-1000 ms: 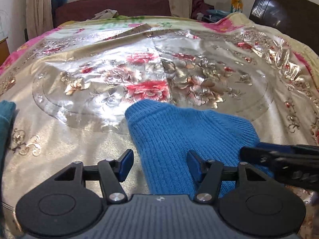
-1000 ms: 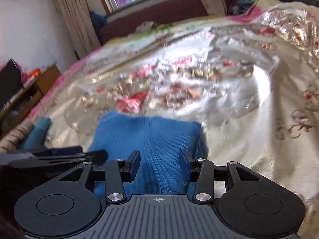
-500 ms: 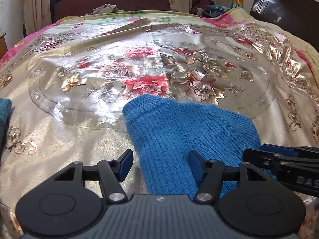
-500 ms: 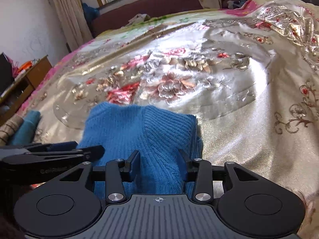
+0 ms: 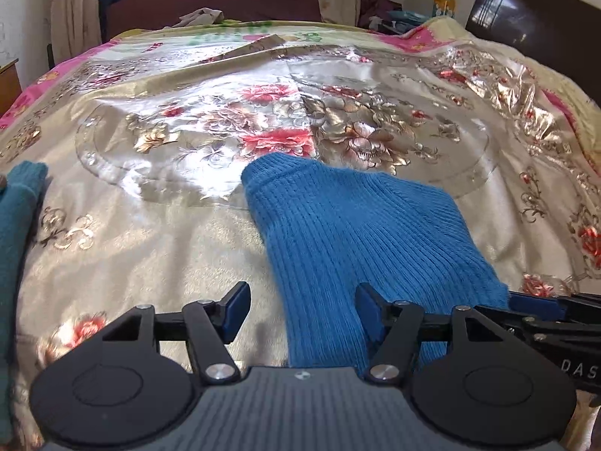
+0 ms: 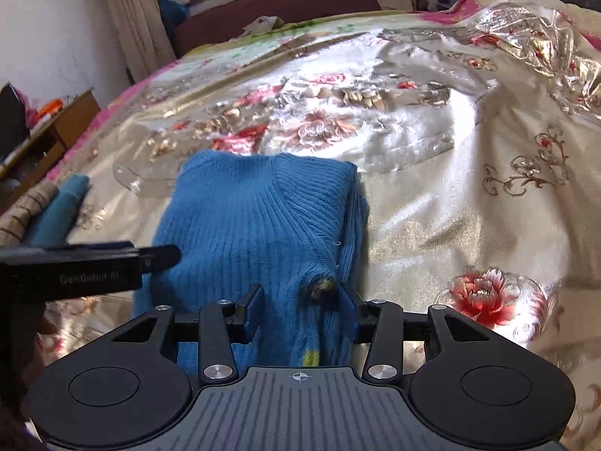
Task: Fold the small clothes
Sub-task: 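Release the sweater and pull both grippers back from it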
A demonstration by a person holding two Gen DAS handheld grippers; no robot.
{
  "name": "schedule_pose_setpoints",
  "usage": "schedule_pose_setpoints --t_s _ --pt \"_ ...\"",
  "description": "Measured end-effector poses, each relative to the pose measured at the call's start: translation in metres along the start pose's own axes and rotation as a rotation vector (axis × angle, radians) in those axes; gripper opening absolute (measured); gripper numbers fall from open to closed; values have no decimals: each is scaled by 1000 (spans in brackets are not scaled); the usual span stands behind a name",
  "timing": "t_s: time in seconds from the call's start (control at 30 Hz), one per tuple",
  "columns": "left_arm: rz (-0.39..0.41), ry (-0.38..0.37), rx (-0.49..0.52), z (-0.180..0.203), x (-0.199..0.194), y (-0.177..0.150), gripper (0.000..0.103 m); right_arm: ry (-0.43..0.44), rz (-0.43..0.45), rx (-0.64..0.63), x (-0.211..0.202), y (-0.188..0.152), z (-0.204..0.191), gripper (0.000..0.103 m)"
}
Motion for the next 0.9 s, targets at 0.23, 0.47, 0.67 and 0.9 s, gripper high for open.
schedule_pose_setpoints --t_s 0.23,0.47,0.67,0.9 --pt "7 8 -27 -4 -24 -18 72 -4 15 -2 -16 -9 1 42" --pt "-44 -15 -53 2 -40 -52 73 14 -4 6 -27 -29 -1 42" --pt "-78 -21 -44 11 -44 -72 75 -17 -25 0 -28 -45 -3 43" --pt "-101 -14 -64 12 -46 -83 75 -8 -43 23 -36 -58 -1 43"
Point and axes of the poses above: each gripper's, at about its wrist camera, not at the fingertips, and x roughly the way its jaws point, z to its right, y to its top, the point moved 1 cm from there along x, roughly the way its jaws point, and after that the axes turned 8 degrees about -y, right-handed, at the moved point
